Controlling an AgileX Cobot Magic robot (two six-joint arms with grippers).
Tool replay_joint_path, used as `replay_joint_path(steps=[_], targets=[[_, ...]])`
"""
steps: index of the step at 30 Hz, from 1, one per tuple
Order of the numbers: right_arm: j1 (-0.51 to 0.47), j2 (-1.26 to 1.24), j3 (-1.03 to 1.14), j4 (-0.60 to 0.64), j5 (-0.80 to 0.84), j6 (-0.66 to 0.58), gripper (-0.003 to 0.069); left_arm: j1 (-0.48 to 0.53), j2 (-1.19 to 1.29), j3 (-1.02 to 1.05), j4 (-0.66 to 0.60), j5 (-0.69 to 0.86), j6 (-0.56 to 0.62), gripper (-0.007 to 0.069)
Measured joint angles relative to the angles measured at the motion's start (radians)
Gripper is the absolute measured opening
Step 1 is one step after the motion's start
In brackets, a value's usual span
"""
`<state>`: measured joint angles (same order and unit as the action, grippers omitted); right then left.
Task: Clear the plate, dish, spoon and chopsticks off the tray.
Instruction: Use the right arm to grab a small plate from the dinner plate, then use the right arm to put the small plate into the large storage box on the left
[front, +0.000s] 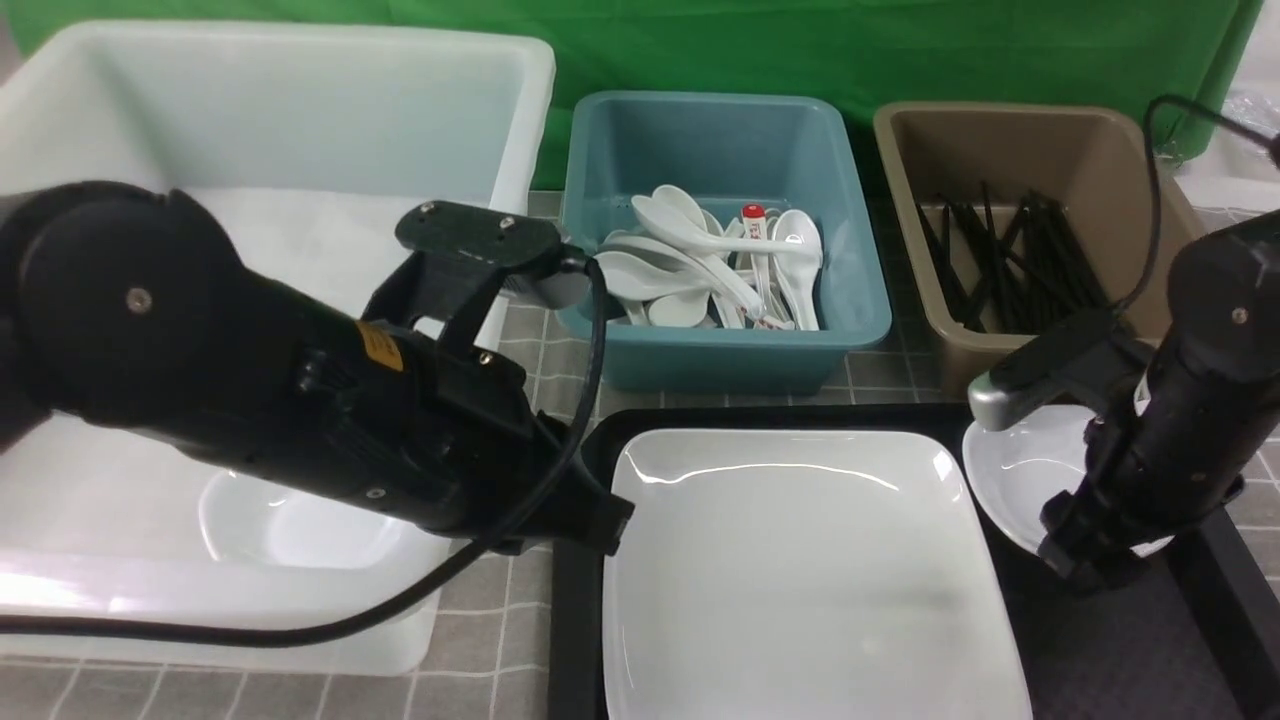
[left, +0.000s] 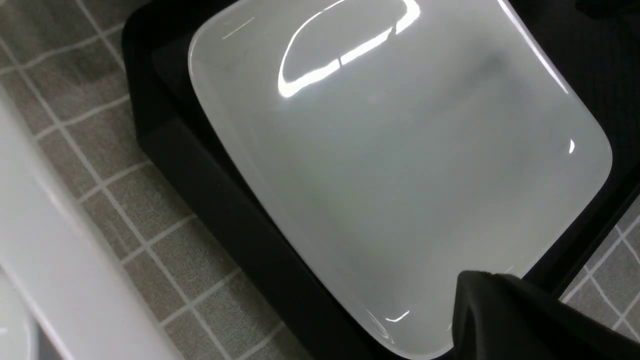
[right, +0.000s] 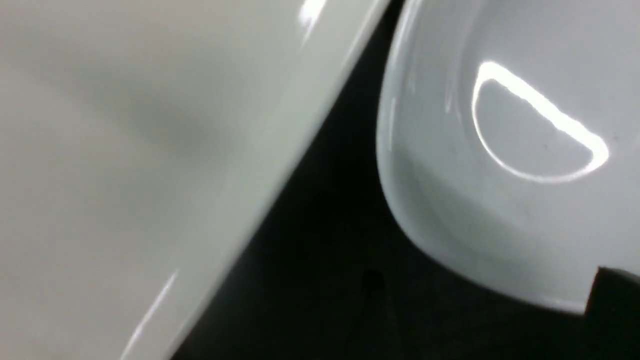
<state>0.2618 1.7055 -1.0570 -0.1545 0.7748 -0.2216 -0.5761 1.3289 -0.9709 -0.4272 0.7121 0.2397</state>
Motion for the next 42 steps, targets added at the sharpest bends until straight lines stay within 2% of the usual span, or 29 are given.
replay_joint_path(steps=[8,11,17,22,24,26,28,32,34,36,37,40,41,42], targets=[[0.001,0.081,0.002,-0.001,-0.086,-0.005,0.0538,0.0,0.0,0.0,0.0,-0.007,0.004,0.0002],[0.002,0.092,0.002,0.0,-0.106,-0.005,0.0502,0.0,0.0,0.0,0.0,-0.009,0.004,0.0002],[0.011,0.074,-0.007,-0.012,-0.126,-0.021,0.0206,0.0,0.0,0.0,0.0,-0.011,0.01,0.0002],[0.01,0.026,-0.007,-0.015,-0.083,-0.012,0.0169,0.0,0.0,0.0,0.0,-0.014,0.01,0.0002],[0.01,-0.029,-0.012,-0.013,-0.037,0.004,0.0101,0.0,0.0,0.0,0.003,-0.019,0.01,0.0002],[0.01,-0.058,-0.019,-0.012,-0.011,0.02,0.0076,0.0,0.0,0.0,0.004,-0.03,0.01,0.0002],[0.008,-0.14,-0.056,0.04,0.064,0.047,0.0064,0.0,0.0,-0.007,0.012,-0.051,0.01,0.0002],[0.007,-0.238,-0.14,0.18,0.087,0.023,0.0064,0.0,0.0,-0.055,0.061,-0.045,-0.006,0.0002],[0.015,-0.292,-0.243,0.371,0.085,-0.042,0.0064,0.009,0.0,-0.139,0.145,-0.01,-0.09,0.0002],[0.031,-0.298,-0.281,0.452,0.083,-0.075,0.0064,0.022,0.0,-0.182,0.171,0.018,-0.128,0.0002],[0.074,-0.295,-0.347,0.539,0.08,-0.114,0.0064,0.051,0.0,-0.236,0.209,0.061,-0.161,0.0002],[0.186,-0.248,-0.447,0.595,0.063,-0.141,0.0064,0.145,-0.011,-0.308,0.234,0.135,-0.18,0.0002],[0.195,-0.248,-0.454,0.596,0.061,-0.141,0.0064,0.145,-0.013,-0.308,0.233,0.135,-0.182,0.0002],[0.257,-0.201,-0.506,0.605,0.051,-0.145,0.0064,0.204,-0.03,-0.319,0.233,0.152,-0.185,0.0002]])
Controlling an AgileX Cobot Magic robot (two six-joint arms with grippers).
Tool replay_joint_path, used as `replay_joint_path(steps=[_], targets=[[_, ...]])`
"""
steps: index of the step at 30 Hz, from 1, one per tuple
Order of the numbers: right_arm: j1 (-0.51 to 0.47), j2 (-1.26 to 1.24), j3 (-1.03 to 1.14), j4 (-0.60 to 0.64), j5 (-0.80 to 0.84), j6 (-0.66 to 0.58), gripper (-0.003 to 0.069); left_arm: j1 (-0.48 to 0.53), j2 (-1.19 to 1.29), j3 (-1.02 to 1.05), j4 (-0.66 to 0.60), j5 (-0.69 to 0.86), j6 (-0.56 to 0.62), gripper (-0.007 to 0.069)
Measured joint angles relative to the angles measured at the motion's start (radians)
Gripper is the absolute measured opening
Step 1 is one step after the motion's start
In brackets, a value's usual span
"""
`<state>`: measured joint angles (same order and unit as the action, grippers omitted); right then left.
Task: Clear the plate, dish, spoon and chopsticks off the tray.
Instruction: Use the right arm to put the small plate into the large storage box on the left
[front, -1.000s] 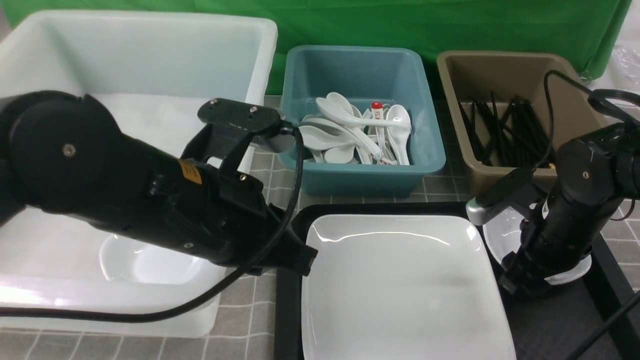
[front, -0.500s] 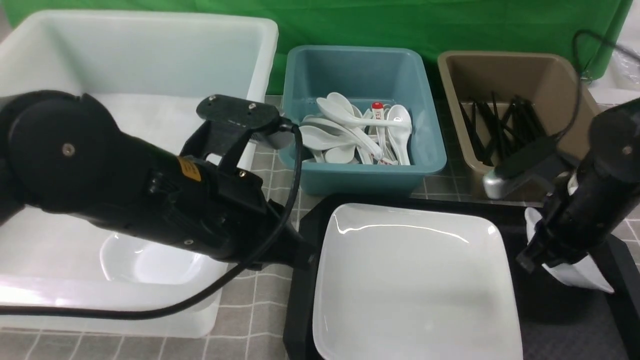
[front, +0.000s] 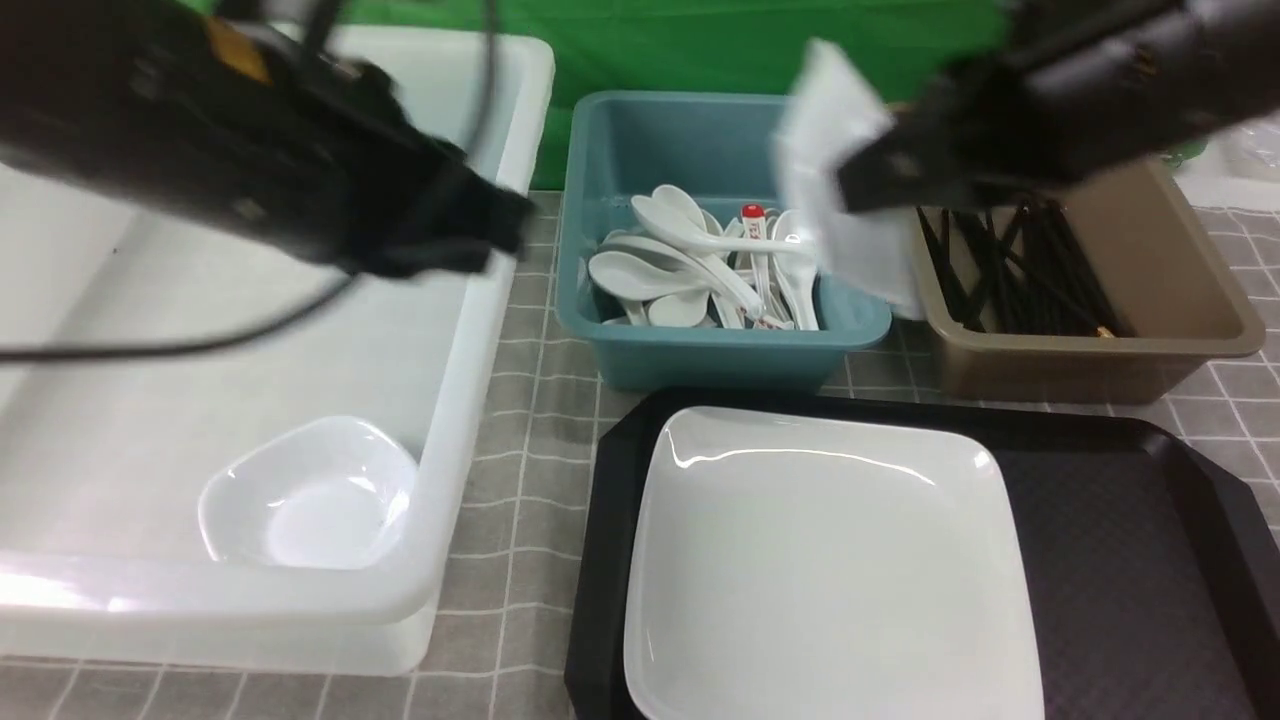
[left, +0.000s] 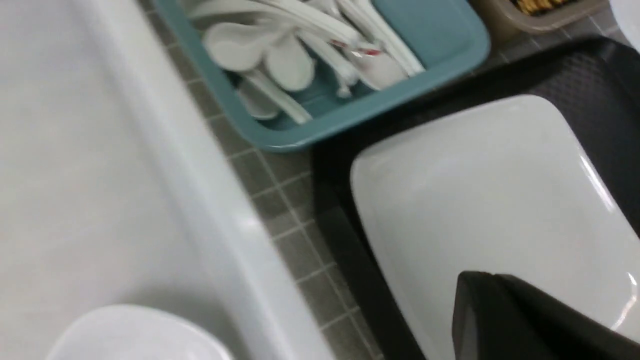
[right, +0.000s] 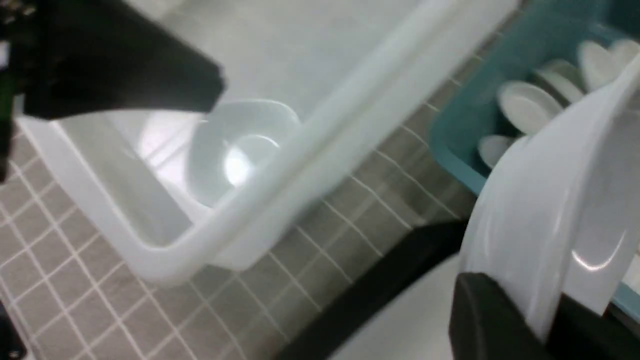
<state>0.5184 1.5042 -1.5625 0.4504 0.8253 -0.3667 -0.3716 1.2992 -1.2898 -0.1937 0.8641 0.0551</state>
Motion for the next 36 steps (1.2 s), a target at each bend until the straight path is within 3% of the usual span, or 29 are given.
replay_joint_path(steps=[2,3,6,10,13,20,27,31,36], targets=[[0.059,0.049,-0.052,0.004,-0.012,-0.002,0.0064,0.079,-0.021,0.0,0.0,0.012,-0.003,0.0002],[0.13,0.121,-0.129,0.007,-0.022,-0.004,0.0064,0.177,-0.053,0.0,-0.001,0.033,-0.005,0.0002],[0.234,0.243,-0.242,0.008,-0.034,-0.012,0.0064,0.332,-0.094,0.001,0.0,0.084,-0.007,0.0002],[0.328,0.415,-0.378,-0.002,-0.049,-0.013,0.0064,0.498,-0.148,0.056,-0.014,0.114,-0.004,0.0002],[0.382,0.533,-0.466,-0.04,-0.057,-0.013,0.0064,0.567,-0.184,0.123,-0.031,0.118,0.016,0.0002],[0.437,0.73,-0.543,-0.197,-0.094,0.061,0.0095,0.597,-0.223,0.242,-0.056,0.079,0.049,0.0002],[0.443,0.754,-0.549,-0.222,-0.083,0.091,0.0348,0.597,-0.225,0.249,-0.106,0.072,0.103,0.0002],[0.439,0.712,-0.58,-0.262,0.037,0.095,0.0364,0.593,-0.225,0.249,-0.171,0.071,0.152,0.0002],[0.419,0.615,-0.651,-0.344,0.18,0.112,0.0313,0.548,-0.225,0.249,-0.235,0.071,0.21,0.0002]])
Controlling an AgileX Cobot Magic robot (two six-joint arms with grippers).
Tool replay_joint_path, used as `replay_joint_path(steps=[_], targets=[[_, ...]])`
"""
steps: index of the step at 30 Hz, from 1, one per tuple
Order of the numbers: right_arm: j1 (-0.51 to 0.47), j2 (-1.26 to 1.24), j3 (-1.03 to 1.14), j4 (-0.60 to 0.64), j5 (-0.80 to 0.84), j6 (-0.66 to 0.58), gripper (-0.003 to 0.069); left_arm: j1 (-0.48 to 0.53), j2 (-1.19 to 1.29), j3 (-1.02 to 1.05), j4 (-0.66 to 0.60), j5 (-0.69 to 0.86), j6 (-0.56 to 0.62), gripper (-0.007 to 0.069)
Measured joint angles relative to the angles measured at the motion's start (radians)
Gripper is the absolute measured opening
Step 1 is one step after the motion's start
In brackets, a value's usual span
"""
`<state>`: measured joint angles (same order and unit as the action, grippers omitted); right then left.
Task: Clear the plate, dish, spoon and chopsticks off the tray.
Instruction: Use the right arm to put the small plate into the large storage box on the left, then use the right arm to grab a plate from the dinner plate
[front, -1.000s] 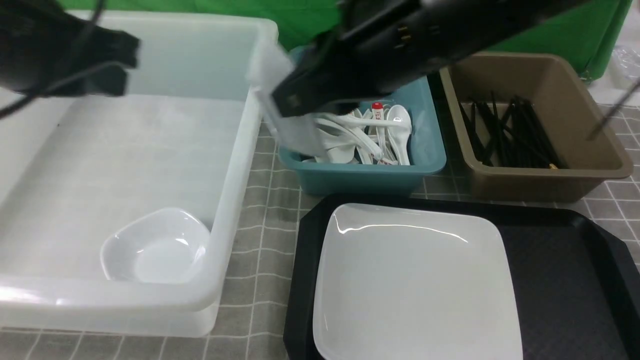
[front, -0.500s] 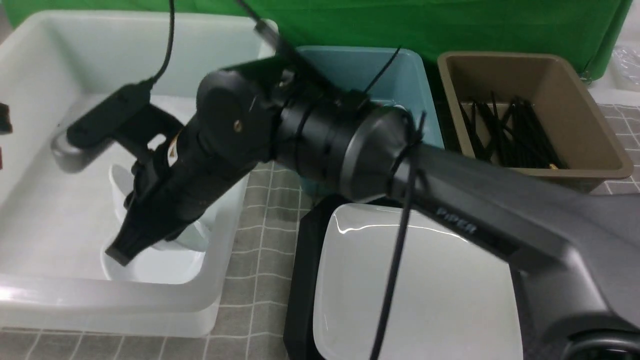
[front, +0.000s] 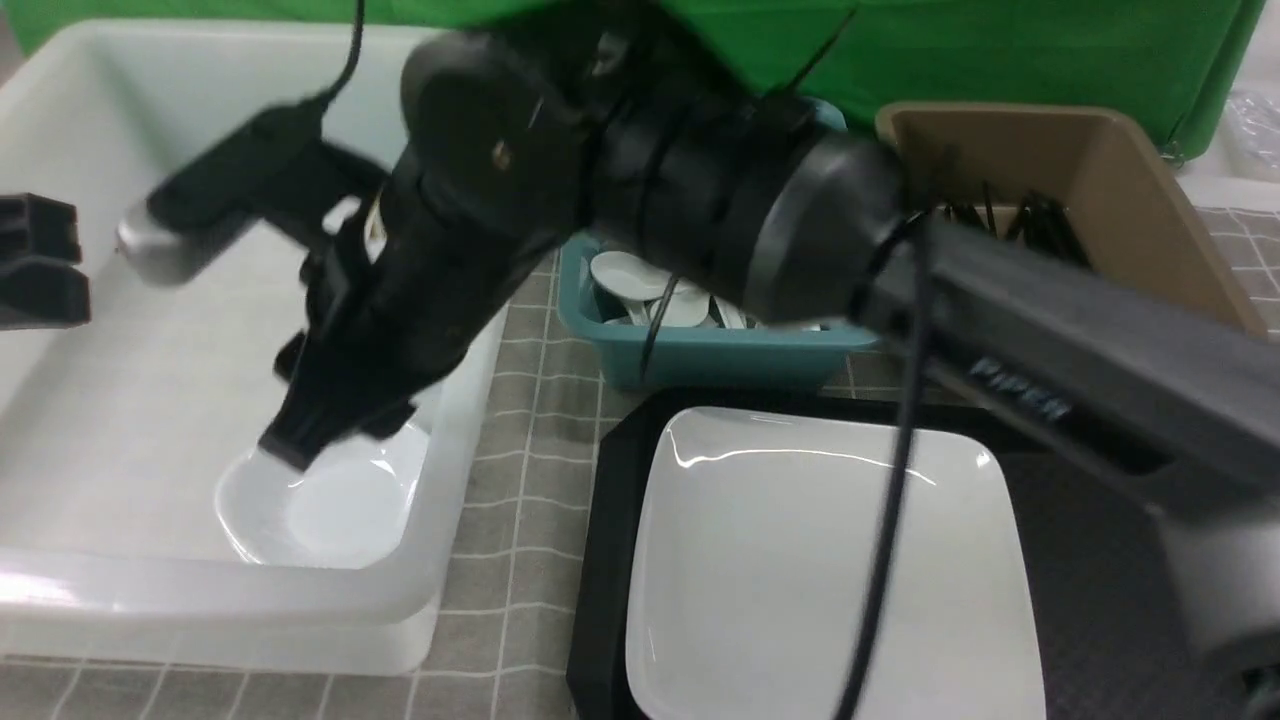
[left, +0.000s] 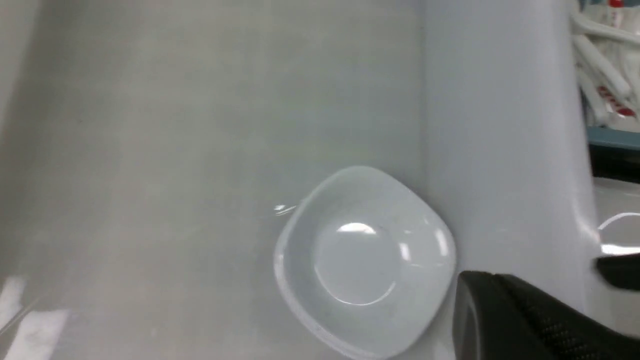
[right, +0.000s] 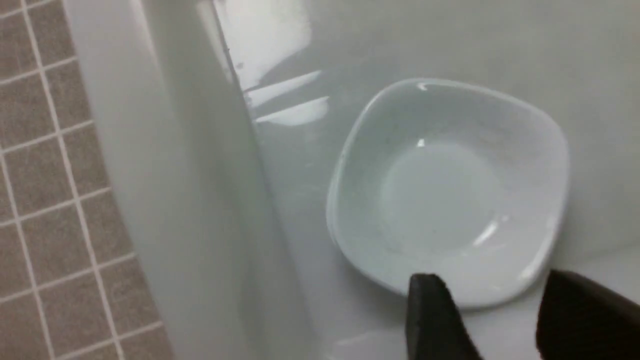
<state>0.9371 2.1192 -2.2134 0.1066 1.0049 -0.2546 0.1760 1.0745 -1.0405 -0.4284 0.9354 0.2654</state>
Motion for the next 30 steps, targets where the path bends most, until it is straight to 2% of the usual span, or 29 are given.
replay_joint_path(steps=[1,2,3,5,8,9,12,13,14,15,16,17,19,21,22,24,26,30], targets=[[-0.014,-0.045,-0.022,-0.033,0.069,0.004,0.0276,-0.026,0.0,0.0,-0.006,0.0,0.01,0.0002],[-0.019,-0.052,-0.027,-0.045,0.08,0.006,0.0269,-0.031,0.0,0.0,-0.007,0.0,0.015,0.0002],[-0.05,-0.107,-0.034,-0.098,0.141,0.028,0.0206,-0.086,0.0,0.0,-0.008,0.0,0.028,0.0002],[-0.097,-0.173,-0.014,-0.137,0.162,0.06,0.0118,-0.156,0.0,0.0,-0.008,-0.001,0.036,0.0002],[-0.254,-0.3,0.116,-0.17,0.162,0.119,0.0031,-0.321,0.0,0.0,-0.007,-0.002,0.045,0.0002],[-0.275,-0.307,0.127,-0.172,0.162,0.126,0.003,-0.332,0.0,0.0,-0.007,-0.002,0.045,0.0002],[-0.427,-0.409,0.296,-0.176,0.162,0.157,0.002,-0.47,0.005,0.001,-0.007,-0.014,0.046,0.0002],[-0.526,-0.454,0.414,-0.172,0.161,0.169,0.002,-0.551,0.019,0.001,-0.008,-0.028,0.042,0.0002],[-0.576,-0.477,0.476,-0.157,0.158,0.178,0.002,-0.588,0.029,0.001,-0.008,-0.038,0.034,0.0002],[-0.663,-0.515,0.585,-0.107,0.151,0.185,0.002,-0.646,0.051,0.001,-0.008,-0.072,0.022,0.0002],[-0.676,-0.519,0.616,-0.107,0.145,0.185,0.002,-0.661,0.057,0.001,-0.008,-0.078,0.02,0.0002],[-0.787,-0.545,0.753,0.008,0.109,0.17,0.0025,-0.718,0.093,0.001,-0.006,-0.129,0.016,0.0002],[-0.832,-0.553,0.826,0.076,0.079,0.146,0.0036,-0.743,0.115,0.001,-0.006,-0.156,0.013,0.0002],[-0.896,-0.556,0.961,0.206,0.004,0.085,0.0083,-0.778,0.163,0.001,-0.006,-0.198,0.0,0.0002],[-0.92,-0.553,1.045,0.276,-0.067,0.043,0.0138,-0.788,0.193,0.001,-0.006,-0.211,-0.002,0.0002],[-0.93,-0.547,1.107,0.317,-0.154,0.011,0.0211,-0.789,0.22,0.001,-0.006,-0.216,-0.003,0.0002],[-0.932,-0.523,1.195,0.368,-0.298,-0.03,0.0346,-0.791,0.255,0.001,0.001,-0.221,-0.003,0.0002],[-0.907,-0.449,1.218,0.396,-0.441,-0.063,0.0485,-0.794,0.29,0.002,0.02,-0.222,-0.003,0.0002]])
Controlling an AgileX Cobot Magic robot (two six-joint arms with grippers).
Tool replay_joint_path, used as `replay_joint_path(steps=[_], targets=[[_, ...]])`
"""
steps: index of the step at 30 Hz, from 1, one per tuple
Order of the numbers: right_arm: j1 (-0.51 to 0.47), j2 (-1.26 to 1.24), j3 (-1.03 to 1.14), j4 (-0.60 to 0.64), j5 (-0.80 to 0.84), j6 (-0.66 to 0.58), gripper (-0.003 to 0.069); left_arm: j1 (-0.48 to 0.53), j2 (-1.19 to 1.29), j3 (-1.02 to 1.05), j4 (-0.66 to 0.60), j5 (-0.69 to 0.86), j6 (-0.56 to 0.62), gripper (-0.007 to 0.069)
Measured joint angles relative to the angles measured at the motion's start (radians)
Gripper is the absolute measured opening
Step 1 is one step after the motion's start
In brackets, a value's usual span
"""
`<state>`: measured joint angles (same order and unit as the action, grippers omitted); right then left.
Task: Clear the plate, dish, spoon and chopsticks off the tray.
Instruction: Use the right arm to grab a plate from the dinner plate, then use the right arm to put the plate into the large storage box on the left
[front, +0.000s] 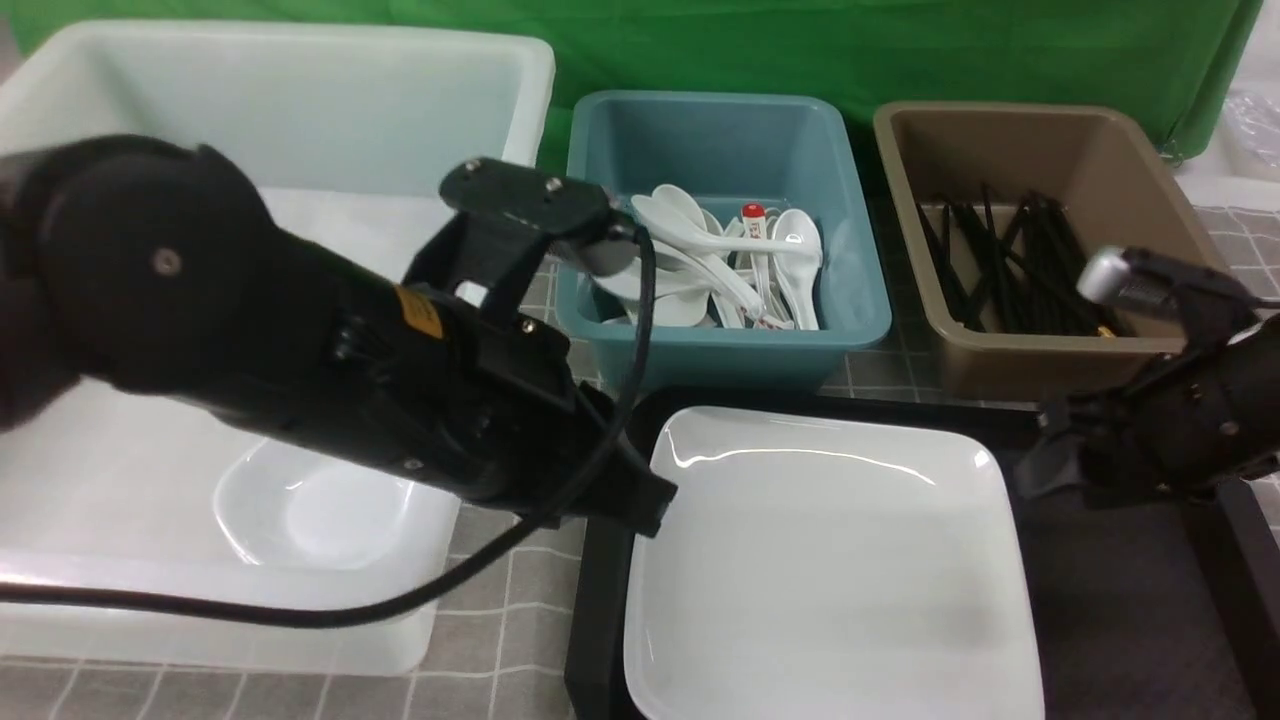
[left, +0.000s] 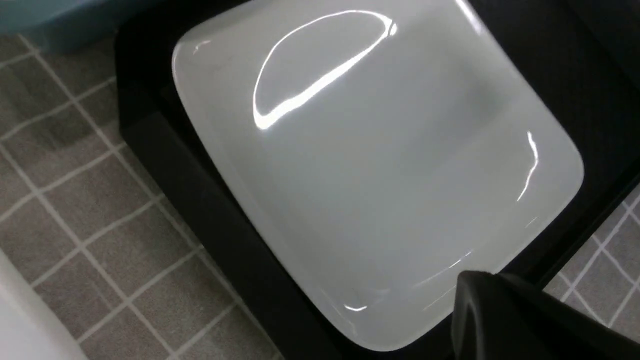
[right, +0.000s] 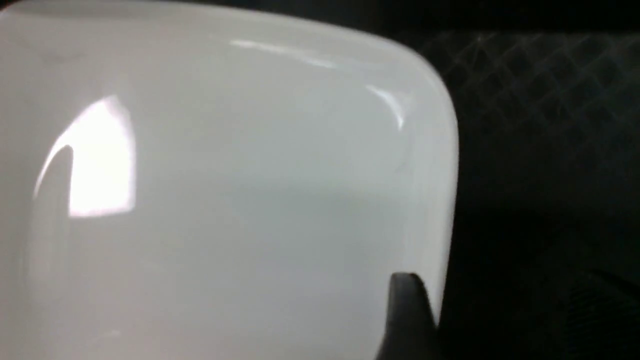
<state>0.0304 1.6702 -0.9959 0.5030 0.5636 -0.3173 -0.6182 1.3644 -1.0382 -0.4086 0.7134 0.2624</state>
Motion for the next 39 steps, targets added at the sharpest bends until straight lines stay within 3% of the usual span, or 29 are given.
replay_joint_path(steps=[4,10,14,16,23,28,31,39], targets=[[0.038,0.082,-0.019,0.008,-0.078,-0.018,0.0523,0.0,0.013,0.0,0.012,-0.025,0.0,0.0002],[0.084,0.184,-0.076,0.012,-0.125,-0.033,0.0519,0.0,0.014,0.0,0.026,-0.106,0.031,0.0002],[0.102,0.204,-0.096,0.015,-0.133,-0.04,0.038,0.0,0.014,0.0,0.021,-0.147,0.065,0.0002],[0.1,0.208,-0.099,0.023,-0.132,-0.042,0.0259,0.0,0.014,0.0,0.021,-0.156,0.069,0.0002],[0.099,0.167,-0.099,0.019,-0.062,-0.053,0.0227,0.0,0.014,0.0,0.045,-0.15,0.064,0.0002],[0.101,0.0,-0.098,0.027,0.038,-0.067,0.0113,0.023,0.002,0.0,0.108,-0.142,-0.035,0.0002],[0.103,-0.137,-0.098,0.034,0.062,-0.067,0.0062,0.064,-0.018,0.0,0.128,-0.14,-0.076,0.0002],[0.103,-0.31,-0.136,-0.008,0.077,-0.068,0.0058,0.226,-0.099,0.0,0.148,-0.14,-0.084,0.0002]])
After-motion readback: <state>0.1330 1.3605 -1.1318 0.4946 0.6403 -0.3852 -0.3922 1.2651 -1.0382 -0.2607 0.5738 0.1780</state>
